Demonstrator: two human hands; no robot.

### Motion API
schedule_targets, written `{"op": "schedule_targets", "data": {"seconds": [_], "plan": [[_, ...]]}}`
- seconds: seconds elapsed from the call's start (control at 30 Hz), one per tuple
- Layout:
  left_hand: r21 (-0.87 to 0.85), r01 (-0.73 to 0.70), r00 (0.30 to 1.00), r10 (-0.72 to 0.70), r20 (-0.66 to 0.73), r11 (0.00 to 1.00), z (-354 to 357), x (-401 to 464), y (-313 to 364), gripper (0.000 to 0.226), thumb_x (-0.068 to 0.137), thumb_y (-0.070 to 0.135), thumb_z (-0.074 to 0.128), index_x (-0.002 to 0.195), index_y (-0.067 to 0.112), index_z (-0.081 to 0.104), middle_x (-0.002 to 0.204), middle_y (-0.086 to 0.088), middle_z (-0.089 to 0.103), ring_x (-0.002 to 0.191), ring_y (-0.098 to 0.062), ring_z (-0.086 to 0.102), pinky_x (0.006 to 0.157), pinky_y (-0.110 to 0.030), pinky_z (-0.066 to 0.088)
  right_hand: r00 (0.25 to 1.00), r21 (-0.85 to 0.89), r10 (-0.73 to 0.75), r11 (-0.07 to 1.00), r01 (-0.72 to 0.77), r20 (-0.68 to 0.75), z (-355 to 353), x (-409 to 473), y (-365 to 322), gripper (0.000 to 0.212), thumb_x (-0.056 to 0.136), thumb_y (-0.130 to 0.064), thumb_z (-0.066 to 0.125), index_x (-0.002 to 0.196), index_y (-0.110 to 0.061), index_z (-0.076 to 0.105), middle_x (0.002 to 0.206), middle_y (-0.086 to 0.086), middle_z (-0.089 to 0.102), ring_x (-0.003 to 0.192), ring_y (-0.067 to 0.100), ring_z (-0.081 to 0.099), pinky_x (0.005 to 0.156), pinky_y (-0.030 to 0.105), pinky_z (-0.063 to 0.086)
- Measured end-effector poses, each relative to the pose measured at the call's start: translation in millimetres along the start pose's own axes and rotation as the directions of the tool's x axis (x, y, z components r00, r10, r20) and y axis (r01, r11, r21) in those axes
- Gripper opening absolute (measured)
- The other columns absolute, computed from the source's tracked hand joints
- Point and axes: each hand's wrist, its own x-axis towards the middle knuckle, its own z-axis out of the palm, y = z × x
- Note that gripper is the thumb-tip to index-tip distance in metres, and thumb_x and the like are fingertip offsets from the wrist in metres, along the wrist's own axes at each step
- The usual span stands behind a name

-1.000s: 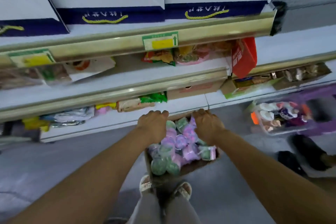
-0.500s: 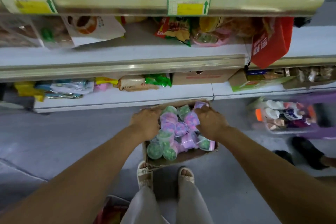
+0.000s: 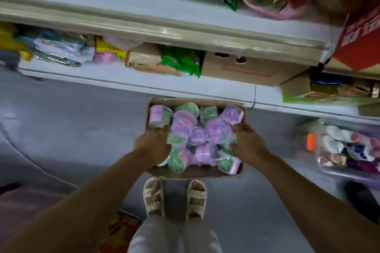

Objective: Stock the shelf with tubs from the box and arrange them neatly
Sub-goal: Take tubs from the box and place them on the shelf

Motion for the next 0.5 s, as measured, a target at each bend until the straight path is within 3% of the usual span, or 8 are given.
{"op": "schedule_targets", "data": {"seconds": [0.17, 0.33, 0.5], "plan": [[-0.103, 0.024, 1.000, -0.024, -0.006, 0.994, 52, 72, -3, 0.052, 0.088, 0.035, 0.057, 0.135, 0.023, 0.039, 0.128, -0.010, 0.058, 0.114, -0.032, 0.056, 0.090, -0.037, 0.048, 0.998, 0.114, 0.050, 0.992, -0.047, -0.023, 63, 53, 30, 0.065, 0.087, -0.024, 0.060, 0.143, -0.015, 0.028, 0.142, 0.012, 0.038, 0.123, 0.032, 0.045, 0.093, 0.038, 0.043], [-0.177, 0.054, 0.997, -0.063, -0.045, 0.983, 98, 151, -9, 0.062, 0.089, 0.040, 0.056, 0.142, 0.019, 0.030, 0.131, -0.015, 0.053, 0.112, -0.034, 0.056, 0.090, -0.043, 0.049, 0.990, 0.217, 0.106, 0.972, -0.085, -0.091, 122, 114, 56, 0.067, 0.085, -0.026, 0.063, 0.140, -0.010, 0.029, 0.143, 0.015, 0.034, 0.119, 0.036, 0.049, 0.092, 0.040, 0.043], [-0.218, 0.132, 0.986, -0.151, -0.073, 0.967, 136, 213, -18, 0.076, 0.088, 0.048, 0.053, 0.148, 0.014, 0.019, 0.142, -0.019, 0.041, 0.128, -0.036, 0.043, 0.102, -0.043, 0.040, 0.945, 0.447, 0.312, 0.862, -0.241, -0.093, 167, 171, 70, 0.075, 0.083, -0.044, 0.064, 0.138, -0.007, 0.031, 0.144, 0.017, 0.032, 0.121, 0.037, 0.047, 0.102, 0.046, 0.040]]}}
